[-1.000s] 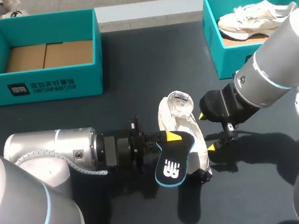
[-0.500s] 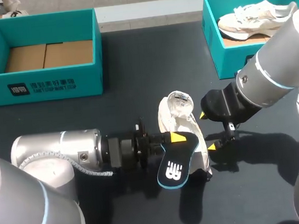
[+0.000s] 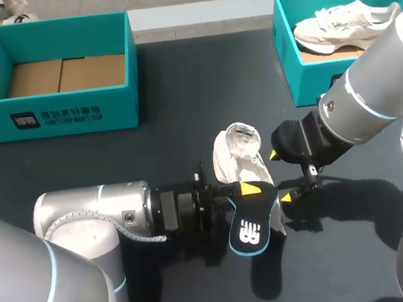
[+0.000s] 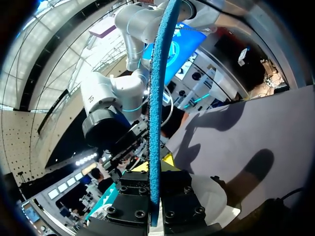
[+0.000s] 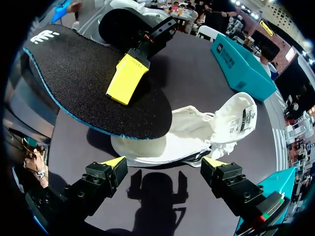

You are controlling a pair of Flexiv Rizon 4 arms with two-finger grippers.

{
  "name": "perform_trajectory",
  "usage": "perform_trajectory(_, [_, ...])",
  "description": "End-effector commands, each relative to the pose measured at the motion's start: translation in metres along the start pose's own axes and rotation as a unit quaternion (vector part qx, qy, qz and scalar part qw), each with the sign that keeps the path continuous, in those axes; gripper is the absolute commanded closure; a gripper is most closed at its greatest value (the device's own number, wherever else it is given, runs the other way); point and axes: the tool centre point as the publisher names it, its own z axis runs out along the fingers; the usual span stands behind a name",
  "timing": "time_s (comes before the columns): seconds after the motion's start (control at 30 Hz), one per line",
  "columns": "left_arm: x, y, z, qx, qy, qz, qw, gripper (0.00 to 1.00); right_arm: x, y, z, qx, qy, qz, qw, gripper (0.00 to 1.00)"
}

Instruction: Take the shoe out of the shoebox, open the shoe tongue, remove and reinsert the insole, then place the shoe into the shoebox

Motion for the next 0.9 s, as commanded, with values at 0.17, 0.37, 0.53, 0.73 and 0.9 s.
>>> perform_trajectory(0.17, [0.004,0.008,0.003,-0.009,-0.006,0.002,1.000,1.00,0.002,-0.005,0.000,-0.003,0.000,-0.001,1.000,0.00])
perform_trajectory(0.37, [0.006,0.016,0.005,-0.013,-0.006,0.006,1.000,1.00,0.000,-0.013,-0.007,0.010,0.004,-0.001,1.000,0.00])
perform_trajectory(0.53, [0.007,0.015,0.009,-0.001,-0.016,-0.004,1.000,1.00,-0.001,-0.013,-0.008,0.010,0.003,-0.001,1.000,0.00])
perform_trajectory(0.73, [0.006,0.017,0.017,0.002,-0.020,-0.011,1.000,1.00,-0.001,-0.013,-0.008,0.010,0.003,-0.001,1.000,0.00])
perform_trajectory(0.9, [0.008,0.022,0.024,0.004,-0.018,-0.017,1.000,1.00,-0.001,-0.013,-0.008,0.010,0.003,-0.001,1.000,0.00])
